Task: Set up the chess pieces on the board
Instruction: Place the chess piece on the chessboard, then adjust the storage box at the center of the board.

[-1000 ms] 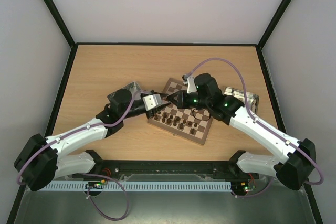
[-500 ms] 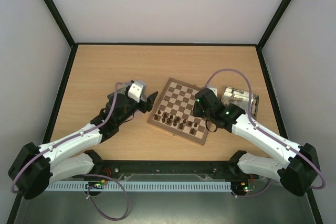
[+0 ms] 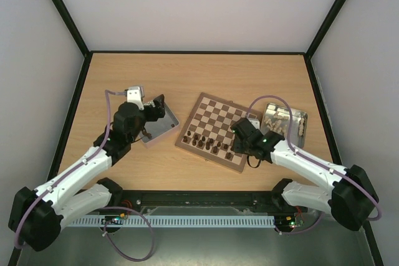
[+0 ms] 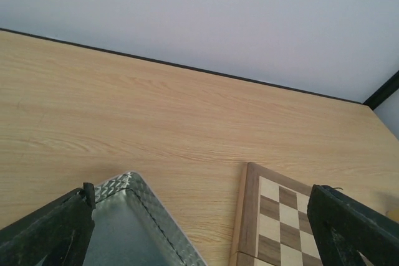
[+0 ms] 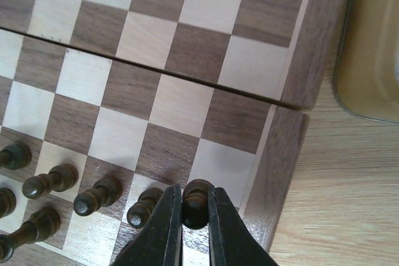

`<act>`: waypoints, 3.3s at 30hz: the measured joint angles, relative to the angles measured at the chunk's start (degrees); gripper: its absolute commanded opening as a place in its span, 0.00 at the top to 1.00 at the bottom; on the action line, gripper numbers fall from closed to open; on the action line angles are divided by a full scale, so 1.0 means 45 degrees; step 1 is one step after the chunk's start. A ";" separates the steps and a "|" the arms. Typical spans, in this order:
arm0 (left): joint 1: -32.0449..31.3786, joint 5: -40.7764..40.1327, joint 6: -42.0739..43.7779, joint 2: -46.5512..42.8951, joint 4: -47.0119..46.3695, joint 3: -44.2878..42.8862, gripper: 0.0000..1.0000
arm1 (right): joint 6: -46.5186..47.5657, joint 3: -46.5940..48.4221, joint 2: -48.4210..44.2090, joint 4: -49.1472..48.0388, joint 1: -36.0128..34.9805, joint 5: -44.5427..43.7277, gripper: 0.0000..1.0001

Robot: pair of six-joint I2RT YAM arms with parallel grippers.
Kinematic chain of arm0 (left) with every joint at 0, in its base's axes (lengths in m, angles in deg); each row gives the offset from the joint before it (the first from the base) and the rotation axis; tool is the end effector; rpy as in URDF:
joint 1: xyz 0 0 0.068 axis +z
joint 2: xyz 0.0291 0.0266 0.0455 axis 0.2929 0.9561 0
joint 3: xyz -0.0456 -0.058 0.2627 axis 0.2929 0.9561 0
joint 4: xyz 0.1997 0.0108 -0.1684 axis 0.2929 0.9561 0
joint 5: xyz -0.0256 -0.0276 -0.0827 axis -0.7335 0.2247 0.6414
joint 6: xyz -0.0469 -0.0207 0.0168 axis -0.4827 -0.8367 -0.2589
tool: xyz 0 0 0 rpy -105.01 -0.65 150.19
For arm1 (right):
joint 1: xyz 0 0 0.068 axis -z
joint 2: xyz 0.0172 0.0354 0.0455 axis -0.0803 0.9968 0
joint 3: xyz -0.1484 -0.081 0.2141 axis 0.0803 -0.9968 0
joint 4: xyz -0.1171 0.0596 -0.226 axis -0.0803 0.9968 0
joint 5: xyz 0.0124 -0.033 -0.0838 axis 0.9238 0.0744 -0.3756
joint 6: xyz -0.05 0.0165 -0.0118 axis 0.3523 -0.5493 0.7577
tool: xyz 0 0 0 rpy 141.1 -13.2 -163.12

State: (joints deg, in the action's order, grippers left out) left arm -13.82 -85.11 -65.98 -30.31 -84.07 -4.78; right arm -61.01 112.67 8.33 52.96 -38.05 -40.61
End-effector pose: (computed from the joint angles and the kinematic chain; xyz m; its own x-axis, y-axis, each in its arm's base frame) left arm 0.1948 -0.1057 0.2768 -0.2634 -0.3193 -0.9103 0.1857 0.9092 -0.3726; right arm 0.1483 0.1319 0.1998 -0.9060 0.1447 -0.3979 0.0220 0.9546 0.2971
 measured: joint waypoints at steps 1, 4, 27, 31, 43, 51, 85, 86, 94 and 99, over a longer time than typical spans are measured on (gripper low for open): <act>0.0063 0.0000 -0.0087 -0.0029 0.0058 0.0019 0.05 | -0.0005 -0.0063 0.0092 -0.0083 0.0000 0.0102 0.98; 0.0238 0.0000 -0.0291 -0.0029 0.0287 0.0019 0.04 | 0.0000 -0.0248 0.0330 -0.0267 0.0000 0.0345 0.98; 0.0937 0.0209 -0.0680 0.0350 0.0481 0.0019 0.03 | -0.0049 -0.0563 0.0510 -0.0335 0.0000 0.1205 0.93; 0.1069 0.0253 -0.0777 0.0597 0.0593 0.0015 0.03 | -0.0092 -0.0563 0.0510 -0.0189 0.0000 0.1209 0.86; 0.1481 0.0384 0.0117 0.1428 0.1447 -0.0622 0.06 | -0.0146 -0.0282 0.0087 0.0243 0.0000 0.1146 0.67; 0.3453 0.1792 0.2953 0.3750 0.2453 -0.2603 0.12 | -0.0194 0.0777 -0.0933 0.0811 0.0000 0.0204 0.59; 0.5707 0.6620 0.6130 1.1453 0.7446 -0.7796 0.57 | 0.0782 0.1729 -0.0612 -0.0437 0.0000 -0.0369 0.55; 0.5707 0.6285 0.6120 1.1531 0.7446 -0.7820 0.61 | 0.0782 0.1729 -0.0607 -0.0476 0.0000 -0.0374 0.55; 0.5804 0.4012 0.5586 1.1526 0.7626 -0.7815 0.74 | 0.0840 0.1729 -0.0525 -0.0636 0.0000 -0.0369 0.56; 0.5921 0.3075 0.5013 1.1254 0.7723 -0.7431 0.79 | 0.0928 0.1729 -0.0505 -0.0772 0.0000 -0.0364 0.56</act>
State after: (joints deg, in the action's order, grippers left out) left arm 12.82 -71.27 -43.42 20.33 -49.32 -38.22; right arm -56.84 120.45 6.05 49.49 -38.05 -42.25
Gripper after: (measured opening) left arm 0.213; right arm 0.444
